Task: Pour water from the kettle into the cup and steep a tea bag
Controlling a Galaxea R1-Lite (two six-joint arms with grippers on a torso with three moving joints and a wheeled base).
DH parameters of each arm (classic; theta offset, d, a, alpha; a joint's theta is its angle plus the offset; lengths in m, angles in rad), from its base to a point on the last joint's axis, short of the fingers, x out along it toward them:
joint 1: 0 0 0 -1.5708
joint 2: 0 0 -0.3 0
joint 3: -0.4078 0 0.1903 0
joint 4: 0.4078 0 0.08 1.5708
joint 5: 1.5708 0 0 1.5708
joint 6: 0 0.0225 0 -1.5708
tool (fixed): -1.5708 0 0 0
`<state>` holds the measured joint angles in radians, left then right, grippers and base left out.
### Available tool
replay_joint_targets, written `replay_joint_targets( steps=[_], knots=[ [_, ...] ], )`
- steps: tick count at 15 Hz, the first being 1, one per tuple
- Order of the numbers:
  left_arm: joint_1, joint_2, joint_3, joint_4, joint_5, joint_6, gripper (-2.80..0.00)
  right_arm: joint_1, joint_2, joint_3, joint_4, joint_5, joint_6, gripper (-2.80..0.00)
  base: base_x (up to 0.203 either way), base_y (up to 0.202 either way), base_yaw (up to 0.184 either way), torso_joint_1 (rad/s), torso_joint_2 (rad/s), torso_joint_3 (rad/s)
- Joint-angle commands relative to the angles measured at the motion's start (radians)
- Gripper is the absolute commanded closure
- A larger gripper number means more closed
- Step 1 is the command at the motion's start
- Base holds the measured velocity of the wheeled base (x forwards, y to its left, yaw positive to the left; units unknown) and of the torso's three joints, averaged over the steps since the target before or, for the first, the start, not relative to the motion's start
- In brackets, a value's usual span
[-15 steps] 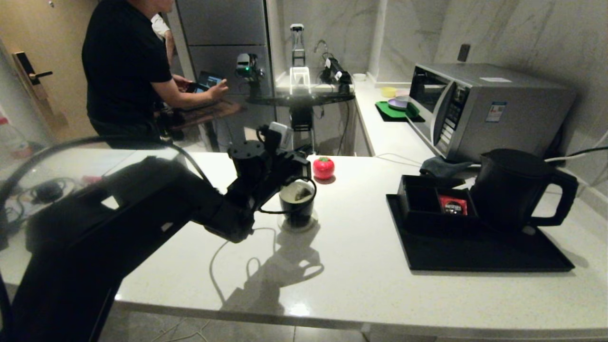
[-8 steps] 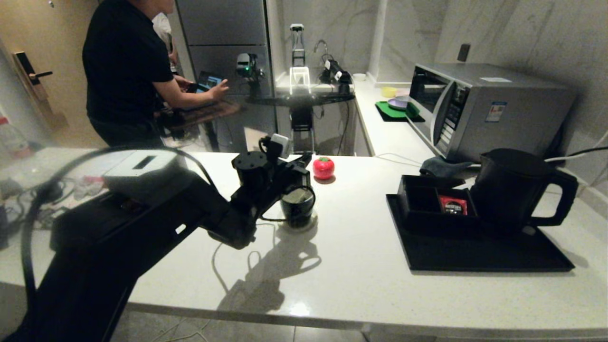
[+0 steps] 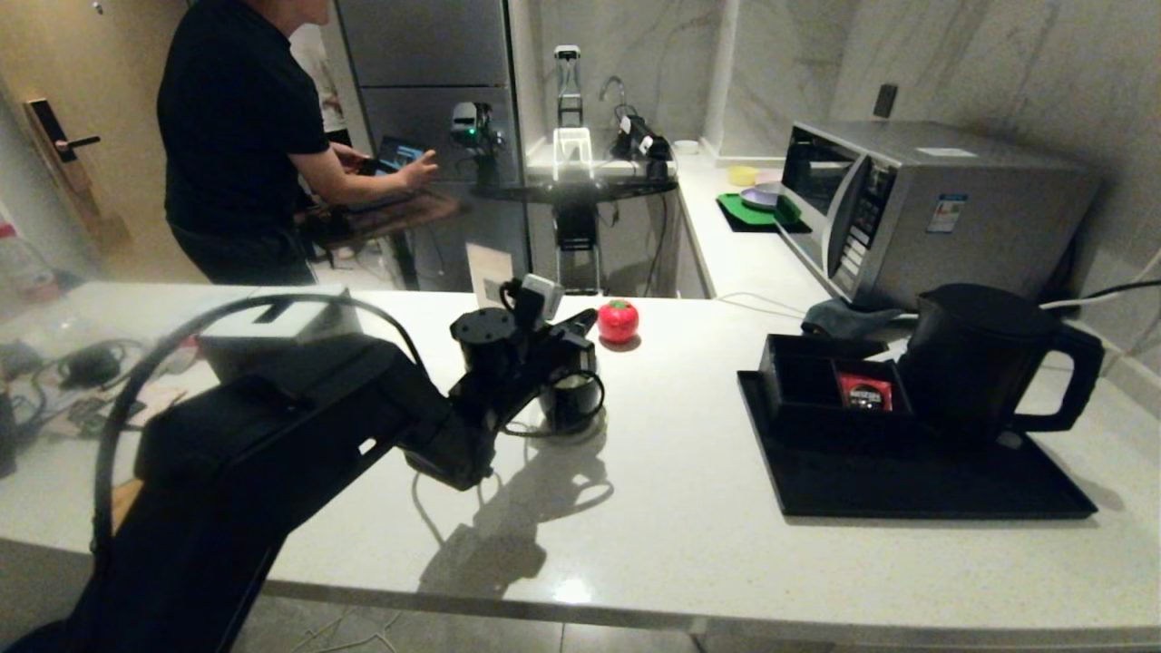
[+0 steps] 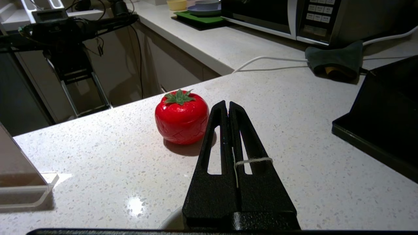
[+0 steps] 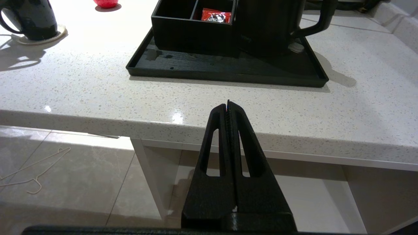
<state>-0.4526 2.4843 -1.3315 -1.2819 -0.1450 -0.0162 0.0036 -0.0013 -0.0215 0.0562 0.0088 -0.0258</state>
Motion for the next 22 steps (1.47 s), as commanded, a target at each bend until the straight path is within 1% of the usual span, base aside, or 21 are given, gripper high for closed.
replay_joint_targets(
  steps=[1,22],
  knots=[
    [0.0,0.005,0.0,-0.007,-0.001,-0.001,0.0,0.001,0.001,0.0,0.001,0.0,0.0,0.0,0.0,0.0,0.0,0.0,0.0,0.0],
    [-0.005,-0.156,-0.003,0.012,0.001,0.004,0.0,0.001,0.001,0.0,0.001,0.0,0.0,0.0,0.0,0.0,0.0,0.0,0.0,0.0]
  ],
)
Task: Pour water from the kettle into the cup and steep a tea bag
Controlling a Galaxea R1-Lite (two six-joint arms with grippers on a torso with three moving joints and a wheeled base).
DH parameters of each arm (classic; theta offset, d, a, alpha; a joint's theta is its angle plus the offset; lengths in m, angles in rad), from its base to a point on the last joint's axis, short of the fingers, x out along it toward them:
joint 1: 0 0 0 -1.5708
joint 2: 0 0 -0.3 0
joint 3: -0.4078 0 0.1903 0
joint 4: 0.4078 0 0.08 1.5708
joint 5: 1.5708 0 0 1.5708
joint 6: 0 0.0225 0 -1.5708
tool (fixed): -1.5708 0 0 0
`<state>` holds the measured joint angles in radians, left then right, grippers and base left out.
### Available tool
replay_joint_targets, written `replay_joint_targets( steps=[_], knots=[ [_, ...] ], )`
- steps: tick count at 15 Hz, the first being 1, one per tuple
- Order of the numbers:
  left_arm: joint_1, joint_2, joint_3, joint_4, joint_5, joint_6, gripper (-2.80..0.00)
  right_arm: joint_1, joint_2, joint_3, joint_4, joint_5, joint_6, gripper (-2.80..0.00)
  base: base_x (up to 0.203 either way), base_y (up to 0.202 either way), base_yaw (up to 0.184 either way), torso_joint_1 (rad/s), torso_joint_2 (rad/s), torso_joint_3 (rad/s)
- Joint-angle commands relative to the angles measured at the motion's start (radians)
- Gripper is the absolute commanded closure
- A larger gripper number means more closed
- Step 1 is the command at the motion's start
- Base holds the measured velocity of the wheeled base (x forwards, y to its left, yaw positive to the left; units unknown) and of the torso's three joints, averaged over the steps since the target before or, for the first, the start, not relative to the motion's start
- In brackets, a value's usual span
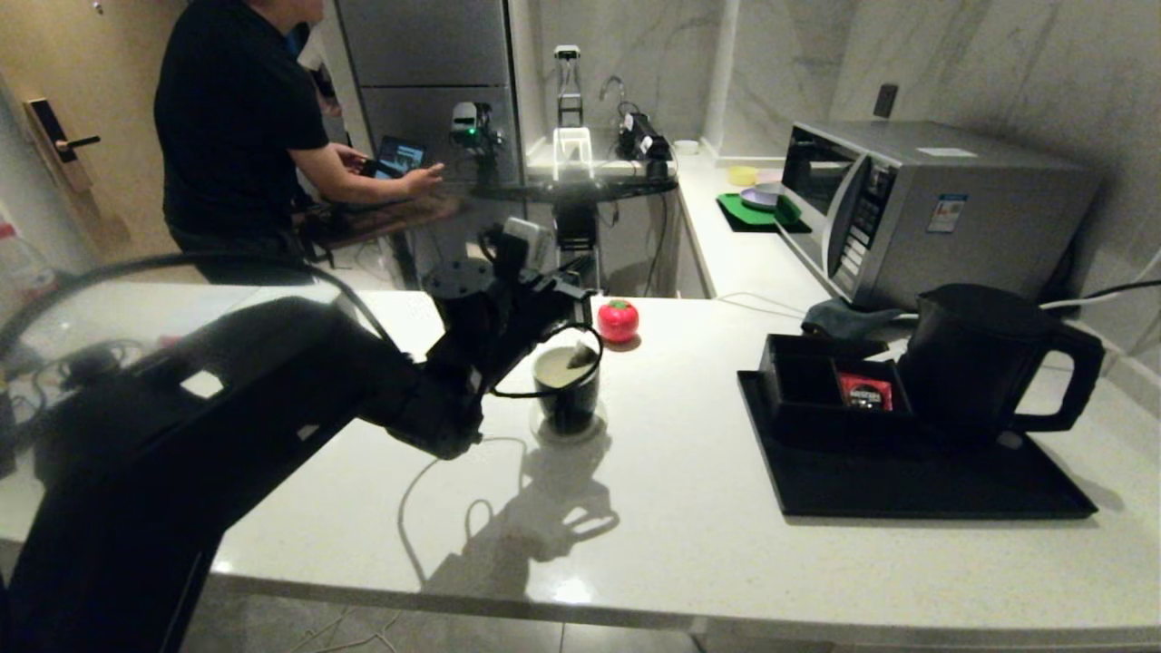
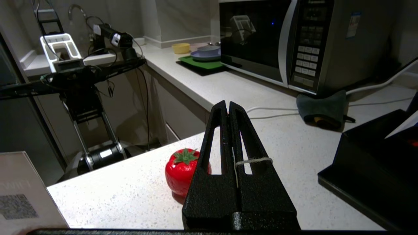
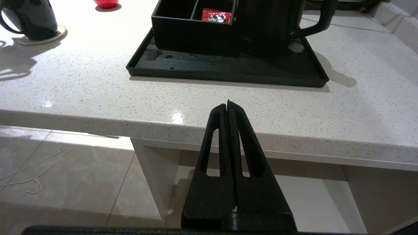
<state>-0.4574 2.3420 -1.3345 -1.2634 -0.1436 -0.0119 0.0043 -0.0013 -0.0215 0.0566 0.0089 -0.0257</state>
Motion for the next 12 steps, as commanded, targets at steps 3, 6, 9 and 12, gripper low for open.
replay_joint_targets(
  steps=[3,6,9,12],
  knots=[
    [0.003,-0.031,0.0,0.007,-0.001,0.0,0.0,0.0,0.001,0.0,0.0,0.0,0.0,0.0,0.0,0.0,0.0,0.0,0.0,0.0],
    [0.008,-0.044,0.0,0.009,-0.001,0.0,0.0,-0.001,0.001,0.0,0.0,0.0,0.0,0.0,0.0,0.0,0.0,0.0,0.0,0.0],
    [0.008,-0.055,0.003,0.009,0.001,0.0,0.0,-0.001,0.001,0.0,0.0,0.0,0.0,0.0,0.0,0.0,0.0,0.0,0.0,0.0],
    [0.013,-0.073,0.003,0.009,0.024,0.0,0.0,0.0,0.001,0.0,0.0,0.0,0.0,0.0,0.0,0.0,0.0,0.0,0.0,0.0]
  ],
)
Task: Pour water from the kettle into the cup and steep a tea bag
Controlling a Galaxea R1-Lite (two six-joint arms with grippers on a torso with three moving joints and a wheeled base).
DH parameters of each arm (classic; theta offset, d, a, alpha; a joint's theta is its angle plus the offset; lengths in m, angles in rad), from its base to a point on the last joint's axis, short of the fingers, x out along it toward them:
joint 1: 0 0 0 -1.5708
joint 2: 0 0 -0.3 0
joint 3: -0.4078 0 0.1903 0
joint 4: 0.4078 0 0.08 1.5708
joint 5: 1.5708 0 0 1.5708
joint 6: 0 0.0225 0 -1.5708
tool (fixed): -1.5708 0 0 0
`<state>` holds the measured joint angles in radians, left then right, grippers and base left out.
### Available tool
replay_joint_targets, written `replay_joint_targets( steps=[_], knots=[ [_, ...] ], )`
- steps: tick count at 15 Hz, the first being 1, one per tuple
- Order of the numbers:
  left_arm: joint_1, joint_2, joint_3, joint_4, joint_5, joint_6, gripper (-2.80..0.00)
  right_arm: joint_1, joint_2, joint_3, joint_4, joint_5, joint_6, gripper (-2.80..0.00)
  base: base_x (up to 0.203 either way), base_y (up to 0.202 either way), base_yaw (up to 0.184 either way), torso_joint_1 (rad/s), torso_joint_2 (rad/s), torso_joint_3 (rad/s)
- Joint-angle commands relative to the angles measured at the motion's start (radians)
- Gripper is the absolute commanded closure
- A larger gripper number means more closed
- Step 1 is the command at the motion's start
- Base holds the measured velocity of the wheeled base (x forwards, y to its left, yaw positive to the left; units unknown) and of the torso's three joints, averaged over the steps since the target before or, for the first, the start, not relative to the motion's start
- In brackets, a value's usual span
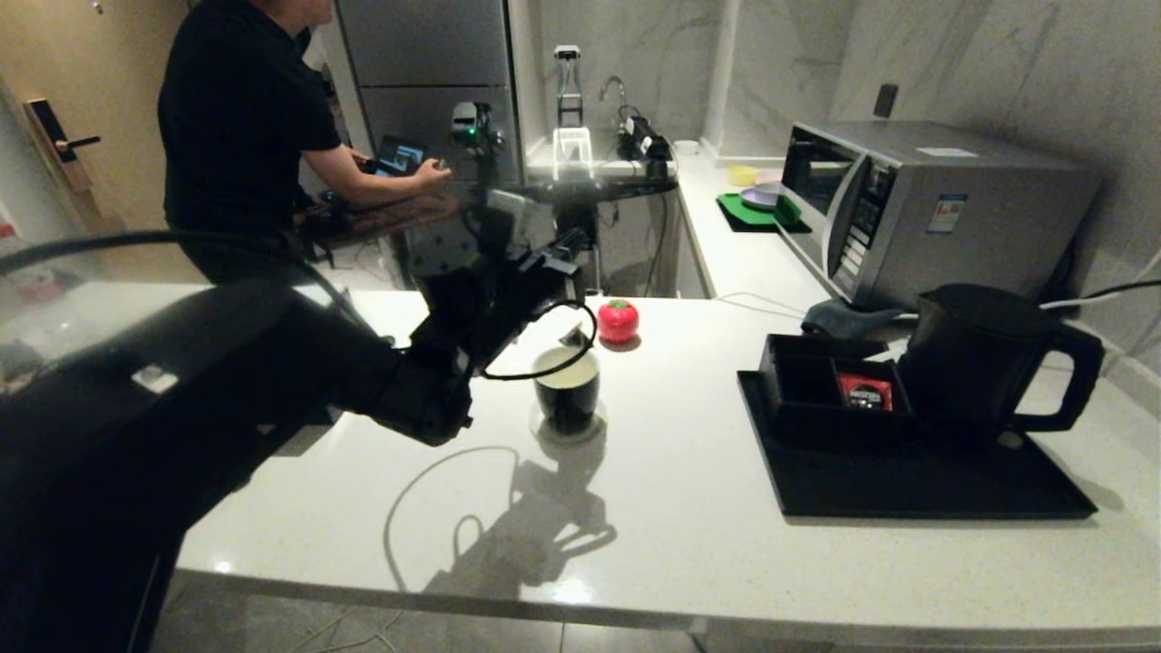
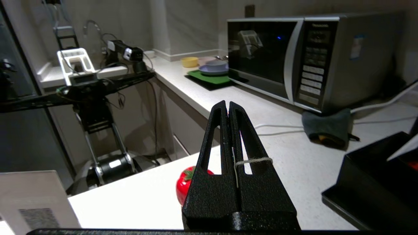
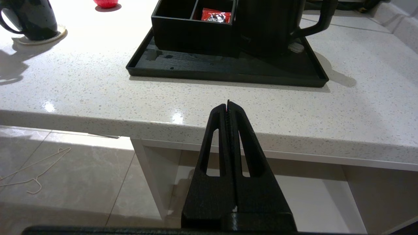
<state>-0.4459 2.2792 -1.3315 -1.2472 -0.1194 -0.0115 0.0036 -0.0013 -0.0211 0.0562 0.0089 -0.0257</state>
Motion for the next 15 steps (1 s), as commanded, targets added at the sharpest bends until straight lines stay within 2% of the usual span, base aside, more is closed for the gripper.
replay_joint_targets(
  steps=[1,8,12,15],
  knots=[
    [0.006,-0.014,0.0,-0.008,0.003,-0.001,0.0,-0.001,0.001,0.0,0.001,0.0,0.0,0.0,0.0,0.0,0.0,0.0,0.0,0.0],
    [0.06,-0.062,0.007,0.007,0.004,0.0,0.0,-0.001,0.001,0.0,0.001,0.0,0.0,0.0,0.0,0.0,0.0,0.0,0.0,0.0],
    [0.118,-0.154,0.073,0.074,0.003,0.001,0.0,0.0,0.001,0.0,0.001,0.0,0.0,0.0,0.0,0.0,0.0,0.0,0.0,0.0],
    [0.157,-0.194,0.108,0.078,0.003,0.001,0.0,0.001,0.001,0.0,0.001,0.0,0.0,0.0,0.0,0.0,0.0,0.0,0.0,0.0]
  ],
)
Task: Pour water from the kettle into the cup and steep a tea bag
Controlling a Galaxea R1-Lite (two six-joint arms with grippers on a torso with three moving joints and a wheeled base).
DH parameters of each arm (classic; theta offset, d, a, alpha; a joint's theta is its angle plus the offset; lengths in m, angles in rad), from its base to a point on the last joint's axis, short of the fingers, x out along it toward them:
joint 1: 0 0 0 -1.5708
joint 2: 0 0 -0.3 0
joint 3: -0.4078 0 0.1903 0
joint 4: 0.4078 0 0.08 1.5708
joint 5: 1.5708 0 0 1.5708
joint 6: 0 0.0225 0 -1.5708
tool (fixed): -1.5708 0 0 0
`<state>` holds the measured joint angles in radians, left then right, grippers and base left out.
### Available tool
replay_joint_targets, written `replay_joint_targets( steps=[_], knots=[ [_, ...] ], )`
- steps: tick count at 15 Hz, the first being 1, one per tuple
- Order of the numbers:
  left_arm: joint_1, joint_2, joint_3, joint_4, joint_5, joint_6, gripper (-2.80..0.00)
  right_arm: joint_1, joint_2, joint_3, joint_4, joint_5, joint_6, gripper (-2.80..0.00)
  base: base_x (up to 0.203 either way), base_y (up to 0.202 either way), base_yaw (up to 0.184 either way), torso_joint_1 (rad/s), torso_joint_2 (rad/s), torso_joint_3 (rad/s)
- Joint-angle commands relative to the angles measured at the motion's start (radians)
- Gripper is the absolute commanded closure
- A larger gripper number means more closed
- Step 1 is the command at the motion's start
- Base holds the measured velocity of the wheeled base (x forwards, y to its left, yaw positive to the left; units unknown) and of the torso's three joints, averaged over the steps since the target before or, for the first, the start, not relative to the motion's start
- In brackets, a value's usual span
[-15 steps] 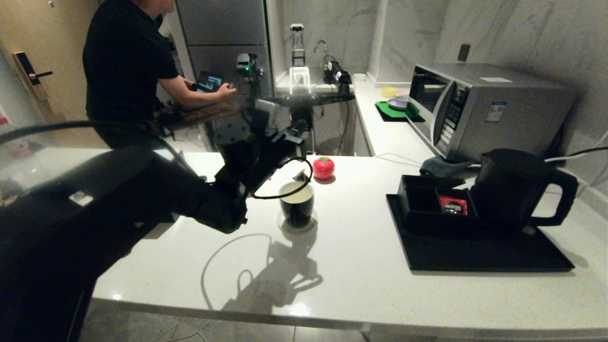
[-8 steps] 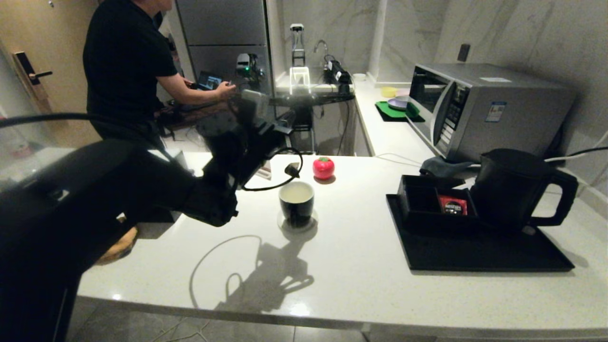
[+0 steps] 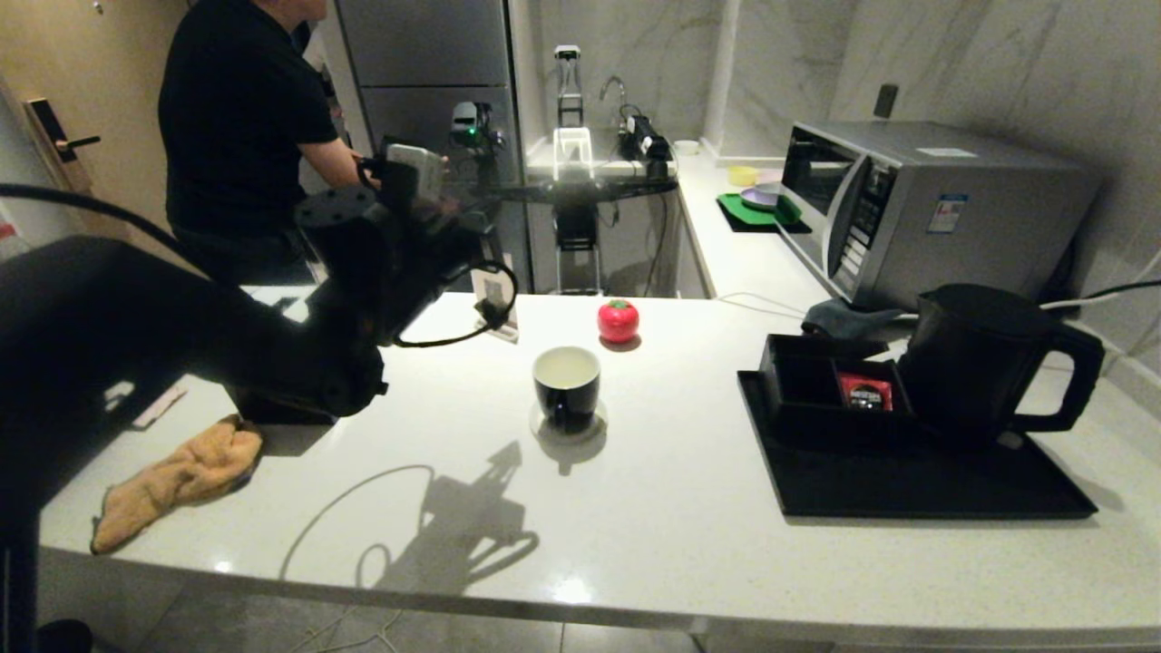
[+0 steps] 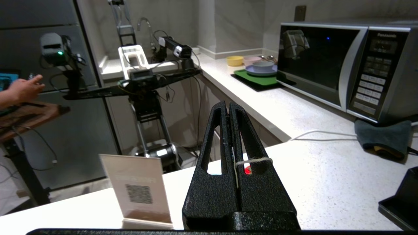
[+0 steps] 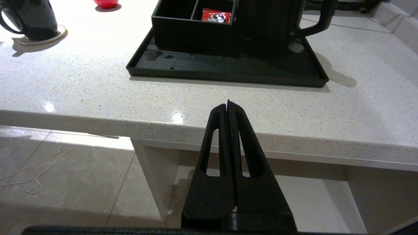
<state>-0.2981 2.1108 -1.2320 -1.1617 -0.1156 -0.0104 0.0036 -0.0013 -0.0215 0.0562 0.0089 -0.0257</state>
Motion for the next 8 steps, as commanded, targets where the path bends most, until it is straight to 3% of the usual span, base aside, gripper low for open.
replay_joint_targets(
  steps=[1,8],
  knots=[
    [0.021,-0.043,0.018,-0.006,-0.001,0.0,0.0,0.001,0.001,0.0,0.001,0.0,0.0,0.0,0.0,0.0,0.0,0.0,0.0,0.0],
    [0.082,-0.117,0.107,-0.005,-0.001,0.0,0.0,-0.001,0.001,0.0,0.001,0.0,0.0,0.0,0.0,0.0,0.0,0.0,0.0,0.0]
  ],
)
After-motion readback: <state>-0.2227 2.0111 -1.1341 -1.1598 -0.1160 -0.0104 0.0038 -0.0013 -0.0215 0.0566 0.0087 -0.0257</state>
